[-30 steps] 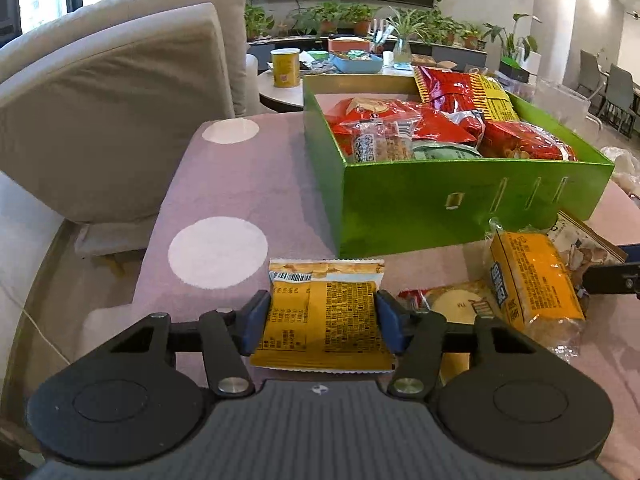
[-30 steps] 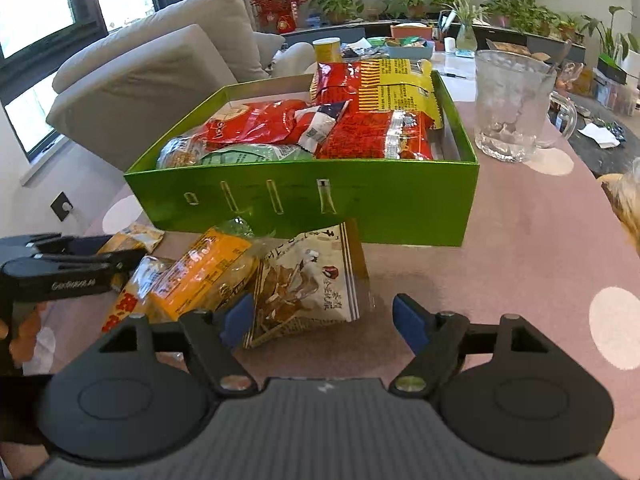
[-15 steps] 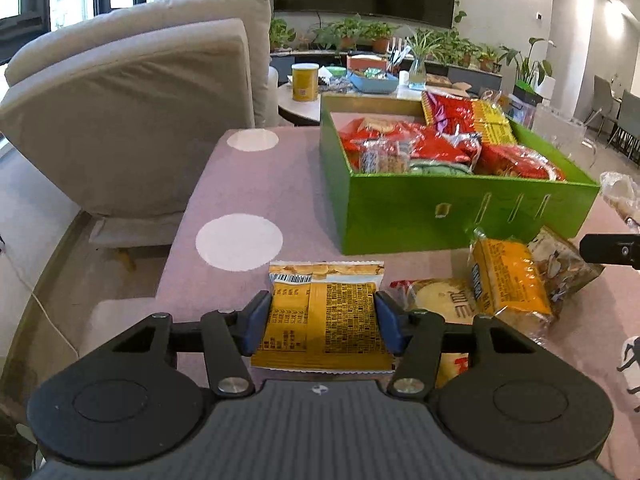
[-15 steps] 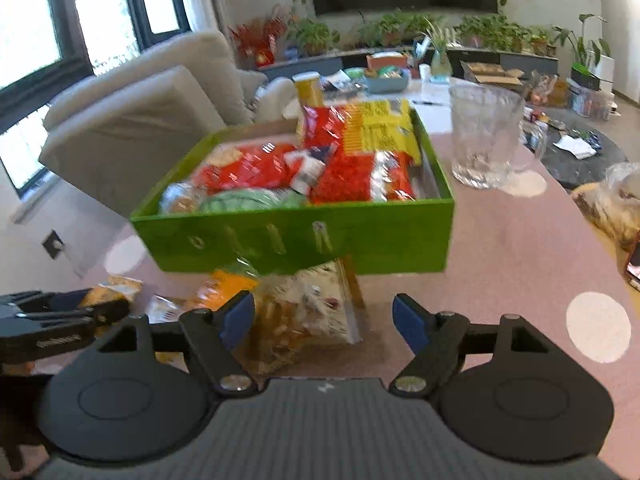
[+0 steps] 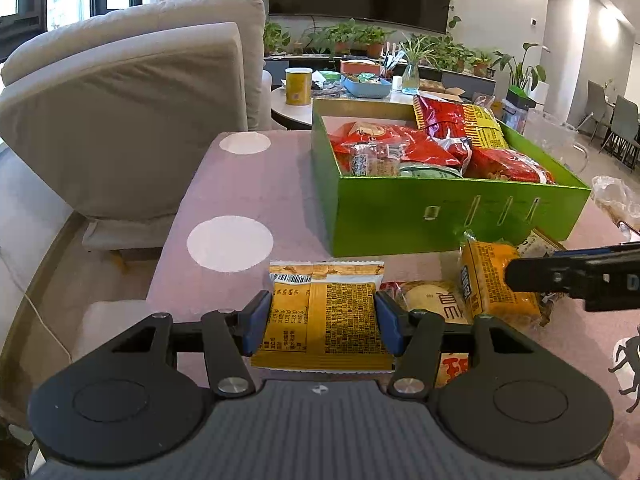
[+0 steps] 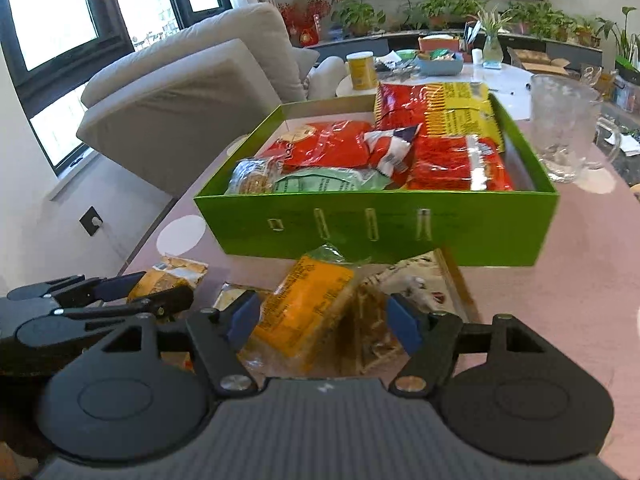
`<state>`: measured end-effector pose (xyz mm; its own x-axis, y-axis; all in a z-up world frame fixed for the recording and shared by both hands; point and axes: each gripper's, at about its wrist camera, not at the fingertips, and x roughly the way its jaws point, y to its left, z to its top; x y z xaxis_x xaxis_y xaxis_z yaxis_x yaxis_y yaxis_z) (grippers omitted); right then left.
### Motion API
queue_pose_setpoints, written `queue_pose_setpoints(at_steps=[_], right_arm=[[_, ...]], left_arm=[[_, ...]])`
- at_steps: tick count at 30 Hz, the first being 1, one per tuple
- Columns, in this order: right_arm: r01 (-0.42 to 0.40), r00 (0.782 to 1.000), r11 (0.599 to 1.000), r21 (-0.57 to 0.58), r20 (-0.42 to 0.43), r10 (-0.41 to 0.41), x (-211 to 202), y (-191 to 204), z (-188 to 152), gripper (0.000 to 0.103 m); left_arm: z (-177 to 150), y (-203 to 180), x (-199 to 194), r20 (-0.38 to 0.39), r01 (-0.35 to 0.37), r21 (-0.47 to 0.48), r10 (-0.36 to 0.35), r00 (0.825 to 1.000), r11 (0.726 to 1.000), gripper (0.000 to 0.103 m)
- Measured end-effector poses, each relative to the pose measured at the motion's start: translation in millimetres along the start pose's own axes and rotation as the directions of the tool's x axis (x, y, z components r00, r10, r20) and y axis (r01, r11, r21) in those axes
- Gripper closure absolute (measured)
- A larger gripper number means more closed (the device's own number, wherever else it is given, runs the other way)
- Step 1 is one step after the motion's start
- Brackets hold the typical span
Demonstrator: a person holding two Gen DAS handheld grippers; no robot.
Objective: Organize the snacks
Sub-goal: 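Lift the yellow packet with the left tool while the right tool grasps the orange packet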
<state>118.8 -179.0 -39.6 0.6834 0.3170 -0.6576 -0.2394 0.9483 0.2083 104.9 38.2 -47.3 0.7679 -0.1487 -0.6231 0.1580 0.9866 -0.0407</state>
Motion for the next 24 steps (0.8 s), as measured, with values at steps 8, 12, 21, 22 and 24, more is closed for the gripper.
queue_pose_setpoints(at_steps=[8,12,21,22,24], right_arm=[[0.037,0.997,0.999,0.03,-0.063,-0.035,27,10,4,0.037],[0.044,0.997,0.999,0.029,-0.071,-0.042,33,12,2,0.037],[0.04,0.996,0.999,0.033,-0.086,-0.037,24,5,0,0.048],[0.043,0.996,0.999,0.025,-0.085,-0.041,22,5,-2,0.049],[0.04,0.996,0.999,0.01,-0.085,-0.039,15,4,-6,0.049]], left_arm=[[-1,2,4,-0.003,0.005,-0.007,-0.005,1.0,1.0,0.051],[-3,3,8,-0.013,0.004,-0.011,-0.004,1.0,1.0,0.051],[-2,3,2,-0.008,0.003,-0.018,-0.003,1.0,1.0,0.051],[-2,3,-1,-0.002,0.003,-0.017,-0.003,1.0,1.0,0.051],[-1,2,-7,0.008,0.004,-0.017,-0.004,1.0,1.0,0.051]])
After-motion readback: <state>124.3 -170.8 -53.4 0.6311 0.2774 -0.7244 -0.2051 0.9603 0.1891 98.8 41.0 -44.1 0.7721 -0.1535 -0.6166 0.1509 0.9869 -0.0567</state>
